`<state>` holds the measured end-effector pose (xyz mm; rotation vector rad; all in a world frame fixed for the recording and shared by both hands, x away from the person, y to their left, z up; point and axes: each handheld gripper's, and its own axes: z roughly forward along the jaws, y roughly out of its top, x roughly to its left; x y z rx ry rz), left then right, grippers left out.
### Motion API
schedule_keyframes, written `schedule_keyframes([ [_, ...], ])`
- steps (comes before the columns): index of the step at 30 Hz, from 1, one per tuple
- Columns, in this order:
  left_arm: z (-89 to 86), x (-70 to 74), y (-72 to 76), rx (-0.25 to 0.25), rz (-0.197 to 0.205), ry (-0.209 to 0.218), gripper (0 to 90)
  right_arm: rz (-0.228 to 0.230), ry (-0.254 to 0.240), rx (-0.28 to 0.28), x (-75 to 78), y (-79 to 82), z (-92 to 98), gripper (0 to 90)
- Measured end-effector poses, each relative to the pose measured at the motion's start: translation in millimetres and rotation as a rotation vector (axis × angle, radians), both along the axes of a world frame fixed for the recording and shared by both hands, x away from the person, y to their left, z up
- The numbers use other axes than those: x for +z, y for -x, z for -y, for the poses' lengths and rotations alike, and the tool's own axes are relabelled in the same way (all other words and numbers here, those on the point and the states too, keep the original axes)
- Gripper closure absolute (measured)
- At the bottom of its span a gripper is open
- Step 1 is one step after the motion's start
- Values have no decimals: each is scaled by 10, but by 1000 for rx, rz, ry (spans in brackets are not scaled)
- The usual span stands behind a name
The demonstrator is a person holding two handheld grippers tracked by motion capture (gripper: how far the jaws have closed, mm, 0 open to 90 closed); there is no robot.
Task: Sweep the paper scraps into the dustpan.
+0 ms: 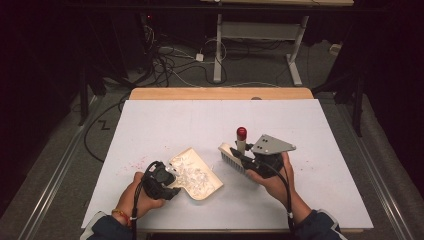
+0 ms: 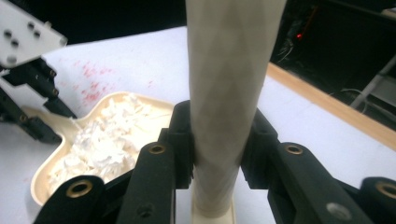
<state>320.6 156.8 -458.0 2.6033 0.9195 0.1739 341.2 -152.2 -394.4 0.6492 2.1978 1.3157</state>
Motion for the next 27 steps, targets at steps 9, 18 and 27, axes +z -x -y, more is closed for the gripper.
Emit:
schedule_keyframes([
  [9, -136, 79, 64, 9, -16, -15, 635, 7, 20, 49, -81, 76, -270, 704],
  [18, -132, 55, 59, 10, -16, -22, 634, -24, -7, 150, -97, 259, -420, 704],
  [27, -148, 65, 52, 17, -8, -8, 632, -28, -60, 190, 108, 349, -290, 704],
])
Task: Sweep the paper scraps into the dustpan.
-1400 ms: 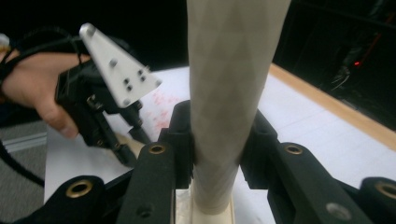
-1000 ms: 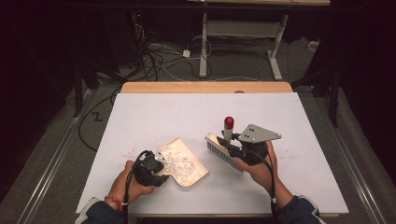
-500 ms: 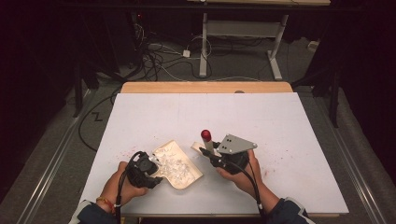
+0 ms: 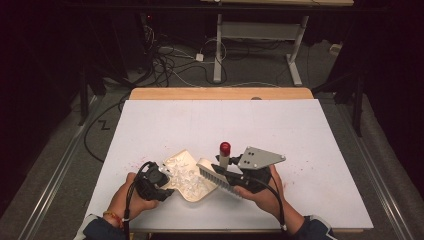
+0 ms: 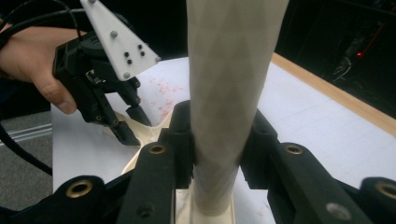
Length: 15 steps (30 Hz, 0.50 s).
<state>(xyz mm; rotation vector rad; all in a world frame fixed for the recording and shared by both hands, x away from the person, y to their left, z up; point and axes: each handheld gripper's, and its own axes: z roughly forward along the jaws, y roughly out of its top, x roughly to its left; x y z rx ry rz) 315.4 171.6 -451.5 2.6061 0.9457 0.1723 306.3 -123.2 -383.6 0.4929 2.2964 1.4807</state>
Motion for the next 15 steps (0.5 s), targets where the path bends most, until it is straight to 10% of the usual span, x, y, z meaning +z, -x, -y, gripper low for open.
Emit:
schedule_keyframes([
  [8, -83, 4, -39, 43, 4, 36, 629, 60, 75, -156, 87, -104, 379, 705],
  [15, -148, -1, -70, 92, 24, 44, 624, 39, 30, -254, 191, -210, 892, 704],
])
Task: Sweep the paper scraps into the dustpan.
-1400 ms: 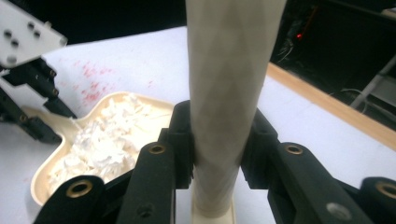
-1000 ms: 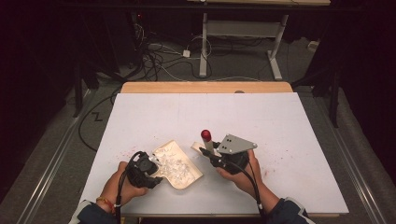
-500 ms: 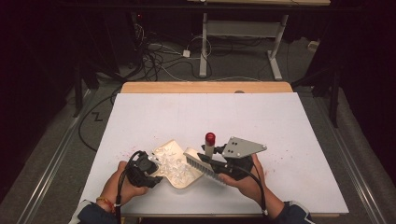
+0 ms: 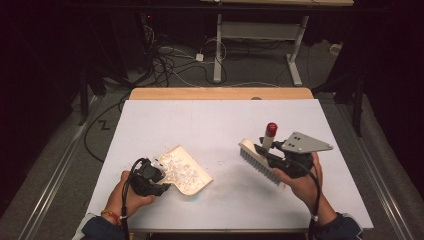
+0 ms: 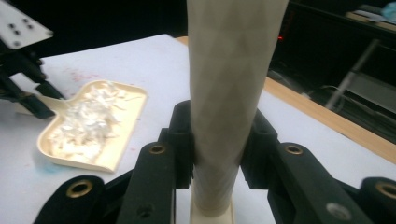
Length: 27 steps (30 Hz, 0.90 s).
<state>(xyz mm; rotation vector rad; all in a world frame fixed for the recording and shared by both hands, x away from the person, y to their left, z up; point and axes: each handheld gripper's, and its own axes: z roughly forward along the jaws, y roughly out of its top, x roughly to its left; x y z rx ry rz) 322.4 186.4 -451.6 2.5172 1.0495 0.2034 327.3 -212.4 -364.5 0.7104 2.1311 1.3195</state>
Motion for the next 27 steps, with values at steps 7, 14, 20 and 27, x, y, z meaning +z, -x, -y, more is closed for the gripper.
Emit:
schedule_keyframes([
  [7, -52, 2, -27, 36, 14, 8, 628, -13, -8, -100, 61, 15, 436, 704],
  [14, -110, -7, -59, 78, 20, 7, 632, -51, -3, -122, 66, 70, 699, 704],
  [20, -189, 9, -83, 110, 25, 13, 633, -93, -21, -116, 49, 150, 919, 703],
  [27, -332, -41, -95, 190, 43, 36, 634, -126, -7, -82, 86, 238, 1012, 703],
])
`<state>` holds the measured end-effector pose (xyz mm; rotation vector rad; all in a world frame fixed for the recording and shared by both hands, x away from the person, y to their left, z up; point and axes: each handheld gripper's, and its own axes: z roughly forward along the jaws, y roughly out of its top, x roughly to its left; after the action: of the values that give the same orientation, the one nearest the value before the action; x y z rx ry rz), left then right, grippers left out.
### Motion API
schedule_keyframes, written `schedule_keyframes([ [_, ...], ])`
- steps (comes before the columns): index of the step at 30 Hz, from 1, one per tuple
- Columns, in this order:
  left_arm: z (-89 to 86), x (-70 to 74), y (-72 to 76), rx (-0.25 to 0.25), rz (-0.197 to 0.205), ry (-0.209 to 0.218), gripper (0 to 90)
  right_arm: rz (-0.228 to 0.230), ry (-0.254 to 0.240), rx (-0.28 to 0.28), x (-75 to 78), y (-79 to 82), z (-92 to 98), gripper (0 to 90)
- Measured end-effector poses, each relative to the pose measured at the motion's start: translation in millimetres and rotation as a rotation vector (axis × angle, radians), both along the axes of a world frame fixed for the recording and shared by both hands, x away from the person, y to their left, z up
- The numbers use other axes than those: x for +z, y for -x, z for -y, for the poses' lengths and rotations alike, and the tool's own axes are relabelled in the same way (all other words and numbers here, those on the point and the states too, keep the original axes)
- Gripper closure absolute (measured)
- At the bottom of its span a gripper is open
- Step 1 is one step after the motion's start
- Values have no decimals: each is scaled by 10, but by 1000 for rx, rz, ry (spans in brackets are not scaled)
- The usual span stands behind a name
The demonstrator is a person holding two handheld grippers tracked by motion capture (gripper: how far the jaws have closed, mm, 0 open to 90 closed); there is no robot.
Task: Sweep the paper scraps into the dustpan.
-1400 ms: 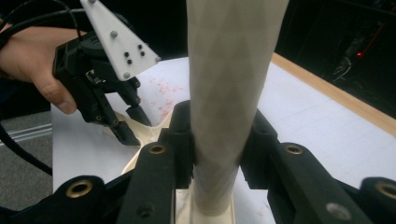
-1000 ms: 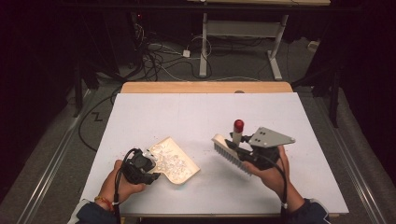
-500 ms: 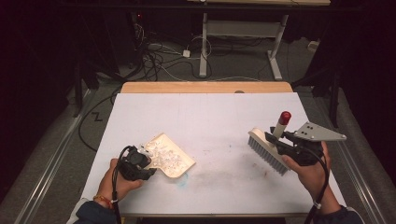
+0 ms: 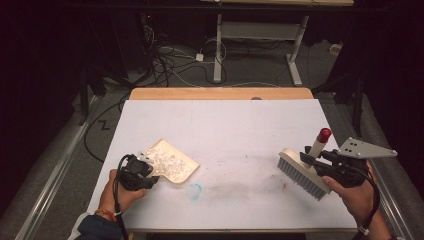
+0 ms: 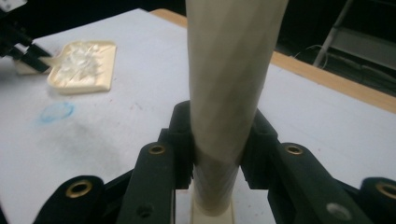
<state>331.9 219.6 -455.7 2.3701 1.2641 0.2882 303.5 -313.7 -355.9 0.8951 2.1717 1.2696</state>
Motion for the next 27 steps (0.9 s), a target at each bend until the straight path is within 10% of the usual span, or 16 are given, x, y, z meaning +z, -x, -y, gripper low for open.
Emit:
schedule_keyframes([
  [13, -61, -82, -78, 167, 65, 33, 634, -105, 14, 157, -49, 116, -50, 703],
  [20, -13, -120, -110, 195, 74, 63, 633, -146, 19, 209, -103, 96, -101, 703],
  [27, 149, -145, -5, 155, 61, 70, 450, -153, 32, 184, -174, 15, -138, 700],
])
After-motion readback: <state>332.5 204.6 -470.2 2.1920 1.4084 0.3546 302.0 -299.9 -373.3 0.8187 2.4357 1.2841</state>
